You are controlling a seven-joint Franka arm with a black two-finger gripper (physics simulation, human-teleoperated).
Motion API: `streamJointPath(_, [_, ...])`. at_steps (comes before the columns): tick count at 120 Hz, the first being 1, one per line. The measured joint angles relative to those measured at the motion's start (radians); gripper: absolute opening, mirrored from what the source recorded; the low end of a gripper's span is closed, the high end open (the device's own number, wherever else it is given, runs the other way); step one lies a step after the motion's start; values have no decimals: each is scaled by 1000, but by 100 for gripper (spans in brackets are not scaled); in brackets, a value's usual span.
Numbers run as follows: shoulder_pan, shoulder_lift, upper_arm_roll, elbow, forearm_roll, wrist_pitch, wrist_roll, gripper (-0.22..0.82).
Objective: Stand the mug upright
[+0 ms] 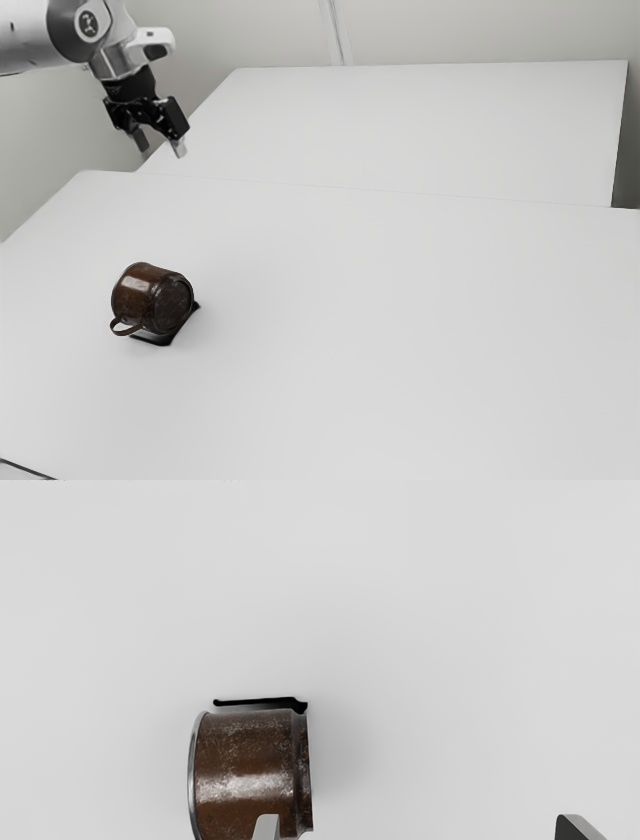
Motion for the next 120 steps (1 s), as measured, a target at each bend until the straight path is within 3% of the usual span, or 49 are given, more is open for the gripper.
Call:
streamJointPath(21, [-4,1,27,-24,-29,7,20,60])
streamJointPath(35, [3,0,84,-82,-136,7,30,60])
streamJointPath(54, [27,-46,112,-215,-248,13,42,60])
streamJointPath(65, [74,-51,100,-281,-307,22,56,60])
streamJointPath(83, [256,-30,0,-303,-360,16,92,60])
streamJointPath(120, [411,80,-11,-300,-436,-1,221,60])
